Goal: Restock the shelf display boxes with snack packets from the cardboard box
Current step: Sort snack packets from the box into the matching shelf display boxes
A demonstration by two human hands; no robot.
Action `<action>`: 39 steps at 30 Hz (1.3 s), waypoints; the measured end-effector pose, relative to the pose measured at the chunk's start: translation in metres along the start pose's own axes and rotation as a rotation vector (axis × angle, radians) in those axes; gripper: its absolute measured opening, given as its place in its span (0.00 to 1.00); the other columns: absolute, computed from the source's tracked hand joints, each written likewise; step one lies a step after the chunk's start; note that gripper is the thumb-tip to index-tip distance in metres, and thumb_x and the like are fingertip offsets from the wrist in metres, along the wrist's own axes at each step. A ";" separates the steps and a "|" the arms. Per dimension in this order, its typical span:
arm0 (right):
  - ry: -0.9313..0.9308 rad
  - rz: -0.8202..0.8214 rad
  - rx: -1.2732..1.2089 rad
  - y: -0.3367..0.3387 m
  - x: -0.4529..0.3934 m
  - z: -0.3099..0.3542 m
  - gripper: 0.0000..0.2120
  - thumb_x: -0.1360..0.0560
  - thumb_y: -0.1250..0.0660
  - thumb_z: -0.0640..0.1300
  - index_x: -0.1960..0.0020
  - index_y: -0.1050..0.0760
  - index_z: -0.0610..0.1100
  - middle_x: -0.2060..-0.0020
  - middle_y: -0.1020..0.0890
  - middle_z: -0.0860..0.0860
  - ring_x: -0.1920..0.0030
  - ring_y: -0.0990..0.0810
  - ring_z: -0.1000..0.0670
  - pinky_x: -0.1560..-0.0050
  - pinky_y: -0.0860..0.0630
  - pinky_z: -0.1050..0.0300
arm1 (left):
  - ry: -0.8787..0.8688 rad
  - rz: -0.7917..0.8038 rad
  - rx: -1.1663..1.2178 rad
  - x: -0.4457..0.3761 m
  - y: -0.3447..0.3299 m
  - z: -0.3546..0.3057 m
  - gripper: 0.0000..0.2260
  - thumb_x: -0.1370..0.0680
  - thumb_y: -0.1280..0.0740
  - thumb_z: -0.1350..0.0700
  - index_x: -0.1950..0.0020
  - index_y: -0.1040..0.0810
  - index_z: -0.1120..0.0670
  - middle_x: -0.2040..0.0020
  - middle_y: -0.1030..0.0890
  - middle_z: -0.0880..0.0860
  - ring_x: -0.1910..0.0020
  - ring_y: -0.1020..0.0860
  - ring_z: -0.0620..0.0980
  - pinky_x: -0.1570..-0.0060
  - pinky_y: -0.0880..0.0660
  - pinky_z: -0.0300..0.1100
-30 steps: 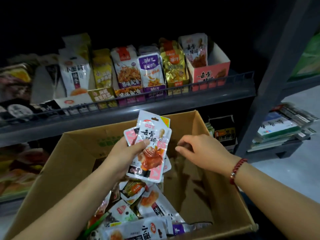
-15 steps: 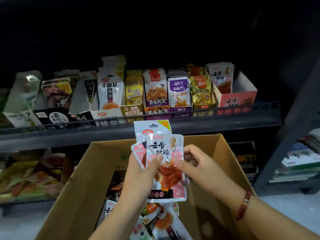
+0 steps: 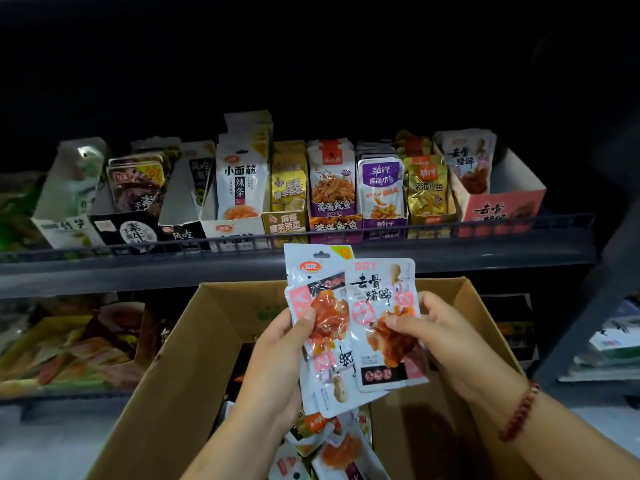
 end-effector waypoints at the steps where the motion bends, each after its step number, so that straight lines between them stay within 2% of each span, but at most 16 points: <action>1: -0.002 0.011 0.020 -0.001 0.001 0.000 0.14 0.28 0.29 0.39 0.45 0.28 0.41 0.57 0.14 0.46 0.56 0.15 0.45 0.56 0.21 0.49 | -0.002 -0.004 0.001 0.000 0.000 -0.001 0.11 0.18 0.39 0.54 0.42 0.20 0.55 0.48 0.15 0.58 0.49 0.17 0.59 0.44 0.23 0.59; 4: -0.020 0.071 0.065 -0.007 0.005 -0.001 0.14 0.28 0.29 0.40 0.44 0.28 0.43 0.56 0.14 0.47 0.55 0.15 0.48 0.56 0.21 0.52 | -0.005 -0.031 0.038 0.001 0.002 -0.001 0.11 0.18 0.39 0.54 0.41 0.21 0.55 0.49 0.15 0.58 0.50 0.16 0.60 0.46 0.23 0.60; 8: -0.089 0.157 0.100 -0.015 0.008 -0.006 0.15 0.28 0.28 0.40 0.43 0.27 0.42 0.54 0.14 0.47 0.54 0.15 0.48 0.54 0.19 0.53 | -0.014 -0.057 0.178 0.001 -0.001 -0.003 0.12 0.17 0.41 0.54 0.38 0.24 0.53 0.47 0.16 0.58 0.48 0.17 0.60 0.42 0.25 0.63; 12: -0.073 0.076 0.107 -0.007 0.003 0.000 0.13 0.27 0.29 0.37 0.45 0.27 0.41 0.56 0.15 0.43 0.55 0.16 0.41 0.49 0.21 0.41 | 0.005 0.004 0.236 0.001 -0.003 -0.005 0.14 0.17 0.43 0.53 0.35 0.25 0.54 0.45 0.16 0.57 0.48 0.17 0.56 0.48 0.23 0.55; 14: -0.050 0.060 0.152 0.003 -0.001 0.010 0.10 0.26 0.31 0.35 0.46 0.26 0.40 0.58 0.15 0.43 0.58 0.16 0.41 0.51 0.21 0.41 | 0.090 0.093 0.196 0.002 -0.004 -0.005 0.16 0.18 0.42 0.51 0.35 0.25 0.56 0.45 0.16 0.58 0.48 0.17 0.57 0.48 0.24 0.55; 16: -0.051 0.117 0.219 0.011 -0.002 0.020 0.09 0.26 0.33 0.32 0.46 0.26 0.39 0.58 0.15 0.40 0.59 0.17 0.40 0.53 0.22 0.43 | 0.162 0.164 0.111 0.003 -0.005 -0.005 0.17 0.21 0.38 0.50 0.38 0.22 0.57 0.46 0.16 0.59 0.49 0.17 0.59 0.46 0.24 0.56; 18: -0.069 0.184 0.277 0.017 -0.003 0.025 0.11 0.26 0.35 0.30 0.45 0.25 0.37 0.55 0.16 0.37 0.57 0.17 0.36 0.51 0.23 0.40 | 0.201 0.229 0.026 0.003 -0.004 -0.005 0.17 0.25 0.35 0.53 0.39 0.22 0.58 0.47 0.16 0.59 0.49 0.17 0.58 0.46 0.23 0.56; 20: -0.061 0.188 0.284 0.021 -0.004 0.027 0.11 0.26 0.35 0.29 0.44 0.25 0.37 0.55 0.16 0.37 0.58 0.17 0.39 0.55 0.20 0.45 | 0.228 0.275 -0.044 0.004 -0.002 -0.004 0.17 0.27 0.34 0.57 0.39 0.22 0.58 0.46 0.16 0.60 0.48 0.17 0.59 0.45 0.23 0.56; 21: -0.052 0.167 0.257 0.021 -0.004 0.028 0.11 0.26 0.35 0.30 0.44 0.24 0.38 0.55 0.16 0.38 0.59 0.16 0.42 0.57 0.19 0.48 | 0.225 0.271 -0.056 0.004 -0.002 -0.003 0.15 0.25 0.35 0.59 0.39 0.22 0.58 0.47 0.16 0.60 0.48 0.17 0.60 0.45 0.23 0.57; 23: -0.027 0.090 0.170 0.021 -0.005 0.026 0.11 0.26 0.33 0.32 0.45 0.24 0.40 0.56 0.15 0.41 0.58 0.15 0.44 0.53 0.18 0.48 | 0.187 0.210 -0.012 0.004 -0.002 -0.003 0.12 0.21 0.37 0.61 0.39 0.23 0.58 0.47 0.16 0.61 0.50 0.17 0.61 0.48 0.21 0.57; 26: -0.005 -0.066 0.106 0.019 -0.009 0.015 0.10 0.25 0.31 0.37 0.45 0.23 0.43 0.55 0.14 0.47 0.54 0.15 0.46 0.45 0.21 0.43 | 0.078 0.063 0.108 0.000 -0.001 -0.001 0.11 0.20 0.39 0.62 0.38 0.24 0.55 0.48 0.15 0.58 0.55 0.15 0.56 0.62 0.18 0.52; 27: -0.013 -0.100 0.087 0.017 -0.010 0.011 0.09 0.25 0.31 0.39 0.45 0.24 0.44 0.55 0.14 0.48 0.54 0.15 0.46 0.45 0.21 0.43 | 0.042 0.028 0.129 -0.001 -0.001 -0.001 0.12 0.20 0.39 0.61 0.38 0.24 0.54 0.47 0.15 0.56 0.54 0.15 0.55 0.62 0.18 0.51; 30: -0.061 -0.141 0.011 0.015 -0.011 0.009 0.10 0.26 0.30 0.39 0.45 0.24 0.42 0.57 0.14 0.46 0.53 0.15 0.43 0.44 0.22 0.40 | -0.027 -0.041 0.182 0.000 -0.003 -0.001 0.12 0.20 0.39 0.61 0.39 0.24 0.50 0.46 0.15 0.53 0.51 0.16 0.55 0.51 0.20 0.55; 33: -0.126 -0.121 -0.086 0.015 -0.012 0.014 0.08 0.26 0.31 0.36 0.47 0.24 0.37 0.60 0.14 0.43 0.57 0.15 0.43 0.51 0.19 0.47 | -0.065 -0.096 0.219 0.003 -0.007 -0.001 0.11 0.19 0.39 0.62 0.44 0.24 0.48 0.48 0.15 0.51 0.52 0.16 0.54 0.48 0.21 0.58; 37: -0.207 -0.037 -0.181 0.005 -0.011 0.005 0.08 0.26 0.32 0.36 0.48 0.23 0.34 0.58 0.15 0.40 0.58 0.15 0.43 0.52 0.20 0.48 | -0.128 -0.087 0.236 0.009 -0.011 -0.004 0.12 0.19 0.39 0.61 0.42 0.25 0.46 0.50 0.15 0.49 0.56 0.15 0.53 0.66 0.19 0.52; 39: -0.175 -0.073 -0.166 0.000 -0.012 0.000 0.06 0.26 0.32 0.36 0.49 0.22 0.36 0.59 0.15 0.42 0.59 0.15 0.44 0.55 0.20 0.50 | -0.140 -0.044 0.235 0.011 -0.014 -0.004 0.12 0.19 0.41 0.61 0.42 0.25 0.46 0.50 0.14 0.50 0.57 0.15 0.54 0.68 0.19 0.51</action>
Point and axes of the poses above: each hand's wrist, its own x-axis away from the middle knuckle, its own y-axis out of the back of the hand, z = x × y, the point moved 2 cm from there along -x, towards the middle knuckle
